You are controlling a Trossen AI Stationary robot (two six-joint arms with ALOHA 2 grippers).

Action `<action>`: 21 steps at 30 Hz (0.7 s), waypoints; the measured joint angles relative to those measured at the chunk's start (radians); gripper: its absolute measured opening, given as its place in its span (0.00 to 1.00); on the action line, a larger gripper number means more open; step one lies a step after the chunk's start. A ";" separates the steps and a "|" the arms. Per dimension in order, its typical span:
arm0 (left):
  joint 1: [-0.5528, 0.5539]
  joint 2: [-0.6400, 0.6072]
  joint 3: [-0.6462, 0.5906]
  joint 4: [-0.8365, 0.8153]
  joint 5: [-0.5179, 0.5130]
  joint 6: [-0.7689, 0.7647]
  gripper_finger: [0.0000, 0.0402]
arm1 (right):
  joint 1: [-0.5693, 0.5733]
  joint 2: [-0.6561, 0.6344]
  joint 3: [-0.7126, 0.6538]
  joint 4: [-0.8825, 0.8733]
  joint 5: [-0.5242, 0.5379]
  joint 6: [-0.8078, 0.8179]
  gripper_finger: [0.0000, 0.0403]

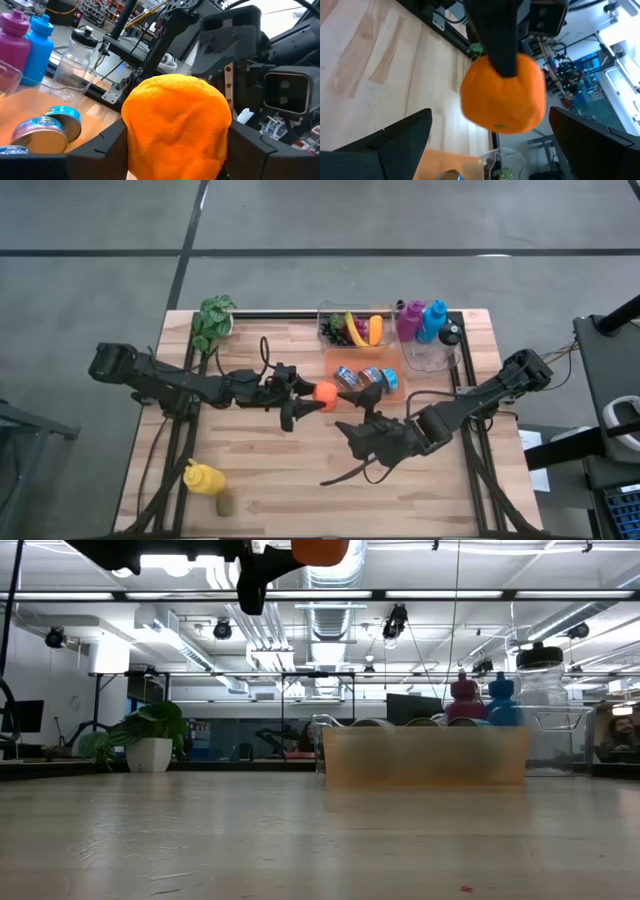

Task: Pick & Place Food Item
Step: Put the orange into the left transparent bin

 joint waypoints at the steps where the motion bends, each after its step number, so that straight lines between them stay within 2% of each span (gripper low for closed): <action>1: 0.000 0.001 0.000 -0.001 0.000 -0.004 0.61 | 0.000 0.000 0.000 0.009 0.000 -0.015 0.99; 12: -0.004 0.014 0.005 0.030 -0.010 -0.010 0.60 | -0.018 0.000 -0.003 0.020 -0.001 -0.052 0.99; 21: -0.005 0.073 0.006 0.139 -0.007 -0.029 0.60 | -0.038 0.000 -0.007 0.029 -0.001 -0.079 0.99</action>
